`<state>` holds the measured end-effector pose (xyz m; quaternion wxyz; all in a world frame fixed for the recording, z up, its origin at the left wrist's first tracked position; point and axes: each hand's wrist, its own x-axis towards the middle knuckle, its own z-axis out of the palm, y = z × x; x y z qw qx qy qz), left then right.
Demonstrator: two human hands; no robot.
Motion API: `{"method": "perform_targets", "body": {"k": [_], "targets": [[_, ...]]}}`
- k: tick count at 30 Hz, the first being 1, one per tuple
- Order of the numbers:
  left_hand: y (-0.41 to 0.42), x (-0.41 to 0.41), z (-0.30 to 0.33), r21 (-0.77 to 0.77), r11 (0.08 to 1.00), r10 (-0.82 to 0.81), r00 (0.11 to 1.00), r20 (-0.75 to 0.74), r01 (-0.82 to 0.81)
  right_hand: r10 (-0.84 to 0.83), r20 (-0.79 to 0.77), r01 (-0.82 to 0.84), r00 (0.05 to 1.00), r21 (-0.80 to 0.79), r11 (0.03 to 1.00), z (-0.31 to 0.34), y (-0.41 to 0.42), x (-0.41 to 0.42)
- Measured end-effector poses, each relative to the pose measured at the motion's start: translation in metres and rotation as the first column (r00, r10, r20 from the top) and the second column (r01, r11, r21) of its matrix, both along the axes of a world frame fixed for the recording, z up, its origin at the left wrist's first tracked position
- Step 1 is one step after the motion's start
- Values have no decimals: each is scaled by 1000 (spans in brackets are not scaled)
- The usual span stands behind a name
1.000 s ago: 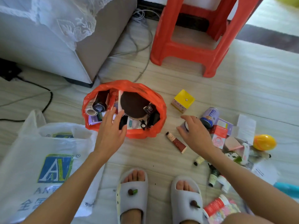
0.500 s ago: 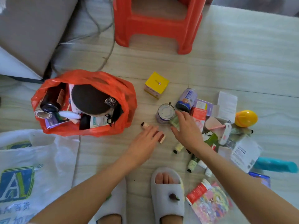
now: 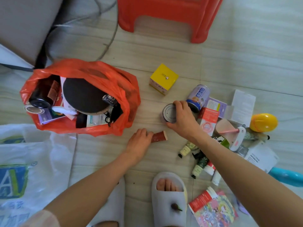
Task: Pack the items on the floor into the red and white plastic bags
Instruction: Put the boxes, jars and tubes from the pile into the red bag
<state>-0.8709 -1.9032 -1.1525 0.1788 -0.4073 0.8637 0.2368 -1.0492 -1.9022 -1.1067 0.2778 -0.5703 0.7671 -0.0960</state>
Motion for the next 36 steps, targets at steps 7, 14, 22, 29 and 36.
{"method": "perform_targets", "body": {"k": [7,14,22,29,36], "targets": [[13,41,30,211,962,224,944,-240,-175,-162,134,162,978,11,987,35,28,13],[29,98,86,237,916,390,855,-340,-324,-86,119,92,989,-52,994,108,34,40],[26,172,131,309,649,747,505,-432,-695,127,112,-99,986,-231,968,172,5,111],[-11,215,123,537,187,922,-41,-384,-823,408,63,-375,911,-284,882,174,-51,187],[-78,208,120,554,133,889,-148,-434,-822,350,178,-288,920,-300,909,149,-111,216]]}}
